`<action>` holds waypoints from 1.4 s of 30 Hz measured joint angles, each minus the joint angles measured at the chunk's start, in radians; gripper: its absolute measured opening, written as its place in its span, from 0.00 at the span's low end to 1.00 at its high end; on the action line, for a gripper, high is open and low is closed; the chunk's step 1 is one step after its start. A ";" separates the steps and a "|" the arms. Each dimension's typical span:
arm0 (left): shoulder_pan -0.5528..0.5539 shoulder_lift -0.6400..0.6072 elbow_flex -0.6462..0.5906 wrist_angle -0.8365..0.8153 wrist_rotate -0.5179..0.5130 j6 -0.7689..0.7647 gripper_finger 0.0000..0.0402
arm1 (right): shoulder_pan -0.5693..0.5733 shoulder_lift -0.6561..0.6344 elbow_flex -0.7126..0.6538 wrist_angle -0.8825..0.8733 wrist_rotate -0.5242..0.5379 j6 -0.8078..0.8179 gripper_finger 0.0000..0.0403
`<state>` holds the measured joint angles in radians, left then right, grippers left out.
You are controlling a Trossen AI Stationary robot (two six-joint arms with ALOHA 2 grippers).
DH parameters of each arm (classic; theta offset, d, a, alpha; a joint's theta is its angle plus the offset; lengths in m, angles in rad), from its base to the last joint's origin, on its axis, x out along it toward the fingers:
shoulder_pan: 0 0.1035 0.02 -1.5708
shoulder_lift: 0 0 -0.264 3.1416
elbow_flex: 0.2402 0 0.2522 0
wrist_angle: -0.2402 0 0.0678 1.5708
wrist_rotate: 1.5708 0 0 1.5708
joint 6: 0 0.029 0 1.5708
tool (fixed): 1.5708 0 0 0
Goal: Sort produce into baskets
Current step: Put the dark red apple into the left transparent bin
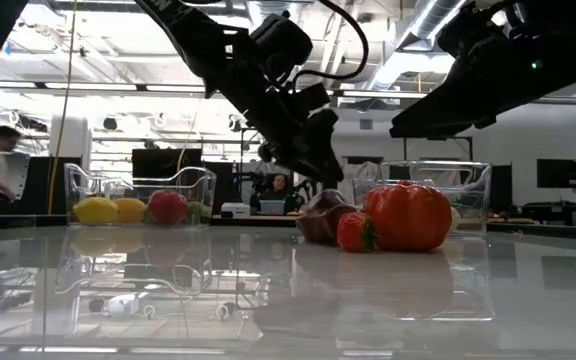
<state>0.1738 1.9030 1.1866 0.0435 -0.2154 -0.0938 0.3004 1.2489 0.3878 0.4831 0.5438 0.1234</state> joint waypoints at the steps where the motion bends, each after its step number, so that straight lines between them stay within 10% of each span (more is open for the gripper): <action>1: 0.000 0.000 0.000 0.017 -0.001 0.002 0.68 | 0.000 0.000 0.000 -0.001 0.000 0.000 0.92; 25: 0.026 0.169 -0.003 0.173 0.013 -0.050 0.80 | 0.000 0.000 0.000 -0.008 -0.001 0.000 0.92; 42: -0.009 -0.054 -0.010 -0.105 -0.036 -0.001 0.63 | 0.001 0.000 0.000 -0.013 -0.001 0.000 0.92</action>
<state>0.1649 1.8491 1.1767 -0.0613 -0.2517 -0.0947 0.3012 1.2491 0.3878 0.4699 0.5430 0.1238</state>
